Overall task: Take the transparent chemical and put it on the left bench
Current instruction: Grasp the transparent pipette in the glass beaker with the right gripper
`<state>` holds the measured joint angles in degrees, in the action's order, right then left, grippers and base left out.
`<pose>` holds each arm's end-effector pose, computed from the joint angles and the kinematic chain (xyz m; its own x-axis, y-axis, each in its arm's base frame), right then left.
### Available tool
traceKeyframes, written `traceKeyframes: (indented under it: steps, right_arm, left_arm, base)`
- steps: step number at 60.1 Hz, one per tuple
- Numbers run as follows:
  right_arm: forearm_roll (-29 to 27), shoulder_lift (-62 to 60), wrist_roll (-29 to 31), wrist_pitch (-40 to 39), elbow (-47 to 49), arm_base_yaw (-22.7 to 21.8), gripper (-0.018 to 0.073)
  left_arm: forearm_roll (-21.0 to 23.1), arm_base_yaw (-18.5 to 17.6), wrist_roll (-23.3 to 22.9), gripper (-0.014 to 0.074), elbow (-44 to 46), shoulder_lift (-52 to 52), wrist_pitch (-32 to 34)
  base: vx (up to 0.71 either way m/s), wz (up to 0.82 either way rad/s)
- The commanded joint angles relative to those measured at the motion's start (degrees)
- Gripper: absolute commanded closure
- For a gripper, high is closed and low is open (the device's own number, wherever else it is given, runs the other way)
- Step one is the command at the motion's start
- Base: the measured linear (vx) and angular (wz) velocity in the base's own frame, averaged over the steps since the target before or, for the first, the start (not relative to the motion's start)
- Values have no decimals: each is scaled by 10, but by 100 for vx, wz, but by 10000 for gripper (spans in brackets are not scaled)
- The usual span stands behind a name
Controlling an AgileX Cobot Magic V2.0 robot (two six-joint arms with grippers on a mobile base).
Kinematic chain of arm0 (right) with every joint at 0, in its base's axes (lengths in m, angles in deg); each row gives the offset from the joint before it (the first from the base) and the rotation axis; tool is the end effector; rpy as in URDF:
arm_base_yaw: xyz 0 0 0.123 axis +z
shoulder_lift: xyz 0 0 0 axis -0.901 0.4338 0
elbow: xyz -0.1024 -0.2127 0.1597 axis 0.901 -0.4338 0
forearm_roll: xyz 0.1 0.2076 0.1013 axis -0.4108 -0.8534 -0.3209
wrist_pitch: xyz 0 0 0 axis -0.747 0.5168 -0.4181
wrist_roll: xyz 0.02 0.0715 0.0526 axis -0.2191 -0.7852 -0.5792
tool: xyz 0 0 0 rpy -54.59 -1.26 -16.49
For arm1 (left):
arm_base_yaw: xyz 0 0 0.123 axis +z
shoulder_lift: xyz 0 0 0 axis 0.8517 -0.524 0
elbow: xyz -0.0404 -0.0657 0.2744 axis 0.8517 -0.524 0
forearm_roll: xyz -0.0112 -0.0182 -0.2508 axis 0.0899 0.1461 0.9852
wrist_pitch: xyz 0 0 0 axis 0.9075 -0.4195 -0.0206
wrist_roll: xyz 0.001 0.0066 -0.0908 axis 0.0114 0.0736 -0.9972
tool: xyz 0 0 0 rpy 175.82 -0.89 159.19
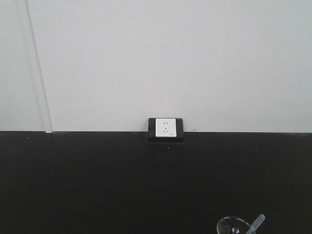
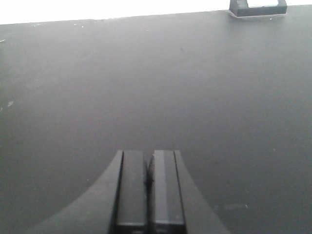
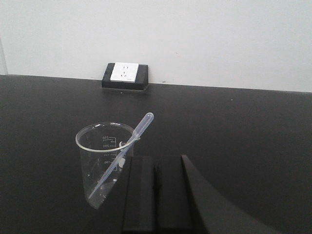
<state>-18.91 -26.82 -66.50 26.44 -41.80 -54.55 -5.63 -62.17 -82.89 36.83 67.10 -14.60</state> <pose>0.0563 0.0081 0.1913 -0.0601 -0.0354 -0.9976 -0.1543 0.9877 -0.0257 0.0566 -0.0038 0.2036 0.0607 0.0281 -0.9978 0.0641 0.9974 0.0320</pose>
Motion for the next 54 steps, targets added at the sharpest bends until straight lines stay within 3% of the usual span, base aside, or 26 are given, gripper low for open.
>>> traceKeyframes:
  steps: [1, 10, 16, 27, 41, 54]
  right_arm:
    - [1, -7, 2, -51, -3, -2, 567]
    - [1, -7, 2, -57, -3, -2, 567]
    - [-7, -7, -7, -105, 5, -2, 567]
    - [-28, 25, -15, -117, 87, -2, 567]
    - [-27, 244, -14, -150, 218, -2, 567]
    - [-29, 373, -16, -196, 265, -1, 566]
  left_arm:
    - [0, -1, -4, 600, -9, 11, 45]
    - [0, -1, -4, 600, -9, 11, 45]
    - [0, -1, -4, 600, -9, 11, 45]
    - [0, -1, -4, 600, -9, 11, 45]
    - [0, -1, -4, 600, -9, 11, 45]
    - [0, -1, -4, 600, -9, 11, 45]
  base:
    - [0, 0]
    - [0, 0]
    - [0, 0]
    - [0, 0]
    - [0, 0]
    - [0, 0]
